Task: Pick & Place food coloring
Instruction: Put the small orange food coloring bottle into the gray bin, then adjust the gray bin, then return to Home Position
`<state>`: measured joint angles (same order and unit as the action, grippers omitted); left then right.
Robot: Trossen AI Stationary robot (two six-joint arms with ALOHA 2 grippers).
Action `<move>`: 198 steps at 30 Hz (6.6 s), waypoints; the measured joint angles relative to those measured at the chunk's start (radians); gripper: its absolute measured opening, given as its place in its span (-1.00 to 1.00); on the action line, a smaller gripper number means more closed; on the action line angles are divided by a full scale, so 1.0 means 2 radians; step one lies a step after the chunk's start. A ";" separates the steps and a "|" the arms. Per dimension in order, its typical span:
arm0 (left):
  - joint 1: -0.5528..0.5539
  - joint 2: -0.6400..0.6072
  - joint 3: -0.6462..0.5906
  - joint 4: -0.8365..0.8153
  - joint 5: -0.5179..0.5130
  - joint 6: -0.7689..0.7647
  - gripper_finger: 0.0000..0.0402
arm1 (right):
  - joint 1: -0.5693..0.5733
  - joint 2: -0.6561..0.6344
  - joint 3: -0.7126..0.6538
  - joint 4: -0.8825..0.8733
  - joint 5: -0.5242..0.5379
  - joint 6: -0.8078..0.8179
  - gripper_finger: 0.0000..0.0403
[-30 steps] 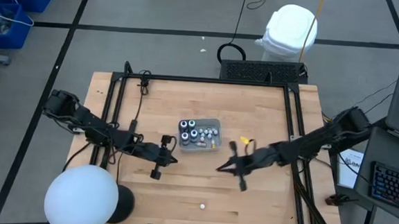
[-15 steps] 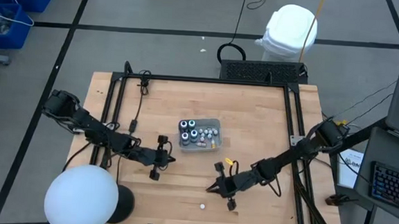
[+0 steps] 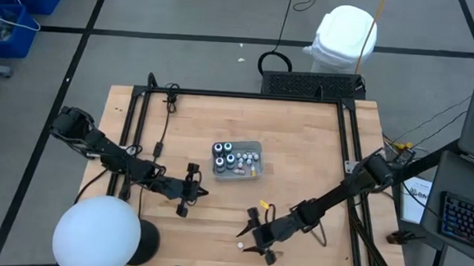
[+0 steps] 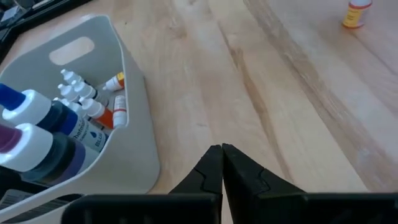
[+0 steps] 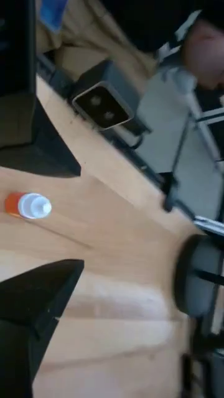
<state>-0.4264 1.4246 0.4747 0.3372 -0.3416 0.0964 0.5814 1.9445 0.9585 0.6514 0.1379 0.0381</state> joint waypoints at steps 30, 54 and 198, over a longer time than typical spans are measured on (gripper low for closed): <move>-0.004 0.000 0.000 0.006 0.001 -0.011 -0.78 | 0.004 0.032 0.057 -0.112 0.008 0.014 -0.54; -0.004 0.000 0.000 0.006 0.001 -0.011 -0.78 | -0.039 -0.158 0.064 -0.290 0.212 -0.042 -0.79; 0.140 -0.021 0.000 -0.057 -0.068 -0.136 -0.93 | -0.237 -0.231 -0.219 -0.128 0.100 0.125 -1.00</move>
<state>-0.1469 1.3835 0.4751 0.2230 -0.4783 -0.1757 0.1065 1.4833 0.5213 0.3955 0.3387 0.2887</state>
